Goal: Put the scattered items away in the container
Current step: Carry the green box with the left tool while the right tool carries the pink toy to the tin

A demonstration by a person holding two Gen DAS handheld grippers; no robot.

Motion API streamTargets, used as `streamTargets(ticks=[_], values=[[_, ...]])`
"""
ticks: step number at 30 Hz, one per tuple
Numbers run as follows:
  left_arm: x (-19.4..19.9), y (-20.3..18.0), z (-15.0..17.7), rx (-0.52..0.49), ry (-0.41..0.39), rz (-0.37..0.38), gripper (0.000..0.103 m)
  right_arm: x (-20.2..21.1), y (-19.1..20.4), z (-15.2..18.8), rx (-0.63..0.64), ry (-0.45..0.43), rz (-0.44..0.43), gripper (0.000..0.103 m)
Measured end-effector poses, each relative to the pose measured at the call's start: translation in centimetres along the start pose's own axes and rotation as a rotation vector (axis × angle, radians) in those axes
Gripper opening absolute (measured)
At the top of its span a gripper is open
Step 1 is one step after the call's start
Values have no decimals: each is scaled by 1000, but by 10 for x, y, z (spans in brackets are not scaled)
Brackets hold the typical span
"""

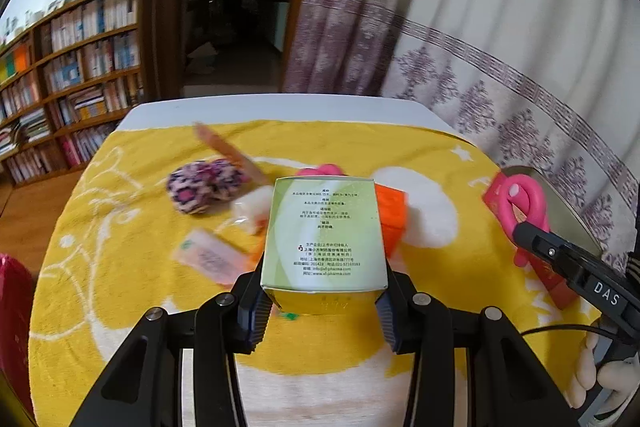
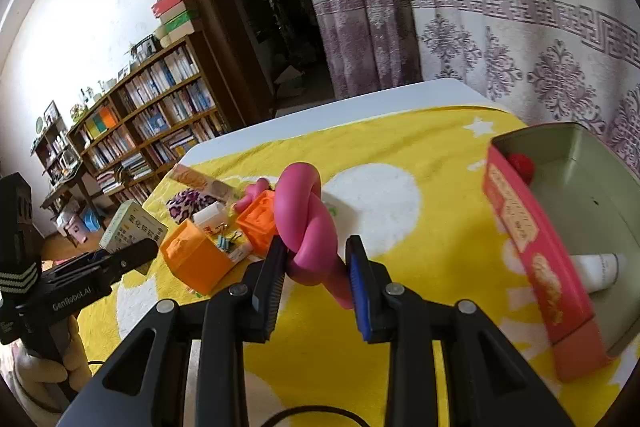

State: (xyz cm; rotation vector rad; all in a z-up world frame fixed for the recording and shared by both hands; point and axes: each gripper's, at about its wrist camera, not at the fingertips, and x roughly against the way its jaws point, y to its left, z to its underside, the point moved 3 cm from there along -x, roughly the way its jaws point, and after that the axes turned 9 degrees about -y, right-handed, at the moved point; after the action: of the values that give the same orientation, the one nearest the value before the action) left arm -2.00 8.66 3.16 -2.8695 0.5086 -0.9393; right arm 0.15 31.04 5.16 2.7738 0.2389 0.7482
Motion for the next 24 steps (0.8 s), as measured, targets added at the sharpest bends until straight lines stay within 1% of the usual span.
streamTargets(ticks=[7,18,24], values=[[-10,-53,-2,-76,15,60,46,26,-41,-8,-41,-44,56,33],[-25,-144,-8,-195,22,155,46,81,-126,-29,-121,-150,181,33],[-30,-187,-13,-246,21,203,46,94,-163,-33,-156,-168,224,33]])
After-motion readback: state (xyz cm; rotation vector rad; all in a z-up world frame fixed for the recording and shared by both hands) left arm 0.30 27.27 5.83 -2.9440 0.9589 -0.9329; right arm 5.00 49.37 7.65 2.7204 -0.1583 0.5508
